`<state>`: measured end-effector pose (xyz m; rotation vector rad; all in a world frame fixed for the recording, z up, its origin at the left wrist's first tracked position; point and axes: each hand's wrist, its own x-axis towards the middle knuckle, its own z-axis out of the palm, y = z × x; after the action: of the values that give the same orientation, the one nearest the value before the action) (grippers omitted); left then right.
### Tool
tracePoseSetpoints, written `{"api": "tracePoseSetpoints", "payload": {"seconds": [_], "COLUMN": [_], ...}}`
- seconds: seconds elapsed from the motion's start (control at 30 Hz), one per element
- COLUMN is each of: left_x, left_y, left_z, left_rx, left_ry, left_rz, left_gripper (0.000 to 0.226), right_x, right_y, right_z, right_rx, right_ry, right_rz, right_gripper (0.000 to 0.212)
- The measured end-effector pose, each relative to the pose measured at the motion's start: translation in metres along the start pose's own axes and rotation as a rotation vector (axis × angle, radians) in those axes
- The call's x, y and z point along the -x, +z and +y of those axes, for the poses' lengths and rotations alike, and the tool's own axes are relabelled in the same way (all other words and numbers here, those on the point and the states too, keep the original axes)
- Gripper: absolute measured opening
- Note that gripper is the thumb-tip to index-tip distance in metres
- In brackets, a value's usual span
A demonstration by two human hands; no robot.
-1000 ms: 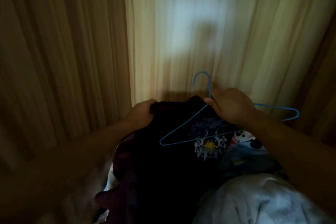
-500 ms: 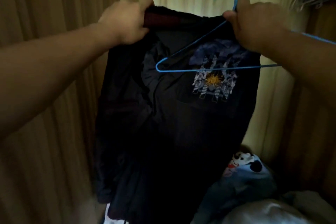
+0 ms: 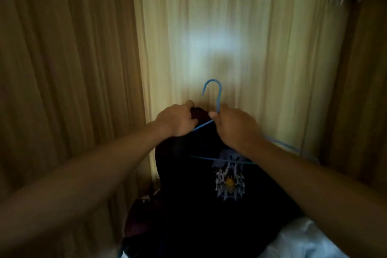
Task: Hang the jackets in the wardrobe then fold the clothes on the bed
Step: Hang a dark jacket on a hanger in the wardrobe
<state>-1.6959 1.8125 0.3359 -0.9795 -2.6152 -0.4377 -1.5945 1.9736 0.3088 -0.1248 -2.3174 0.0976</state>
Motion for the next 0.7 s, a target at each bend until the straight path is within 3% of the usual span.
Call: {"api": "tracePoseSetpoints", "payload": {"seconds": [0.1, 0.23, 0.4, 0.5, 0.57, 0.7], "left_x": [0.007, 0.02, 0.042, 0.052, 0.053, 0.057], "left_y": [0.013, 0.017, 0.017, 0.023, 0.03, 0.041], "left_z": [0.006, -0.012, -0.026, -0.016, -0.011, -0.028], "left_rx": [0.121, 0.413, 0.392, 0.219, 0.051, -0.169], "left_ry": [0.043, 0.087, 0.216, 0.326, 0.376, 0.304], "left_rz": [0.043, -0.075, -0.09, -0.012, 0.072, 0.07], "left_gripper": [0.031, 0.024, 0.028, 0.043, 0.041, 0.04], "right_x": [0.015, 0.023, 0.023, 0.025, 0.029, 0.023], "right_y": [0.019, 0.021, 0.02, 0.024, 0.028, 0.02], "right_z": [-0.02, -0.025, -0.017, -0.02, -0.026, -0.006], "right_rx": [-0.114, -0.324, -0.515, -0.679, -0.763, -0.787], "right_ry": [0.017, 0.024, 0.079, 0.145, 0.123, 0.121], "right_rz": [-0.112, -0.137, -0.082, -0.075, -0.088, -0.214], "right_gripper": [0.035, 0.036, 0.04, 0.022, 0.025, 0.032]}}
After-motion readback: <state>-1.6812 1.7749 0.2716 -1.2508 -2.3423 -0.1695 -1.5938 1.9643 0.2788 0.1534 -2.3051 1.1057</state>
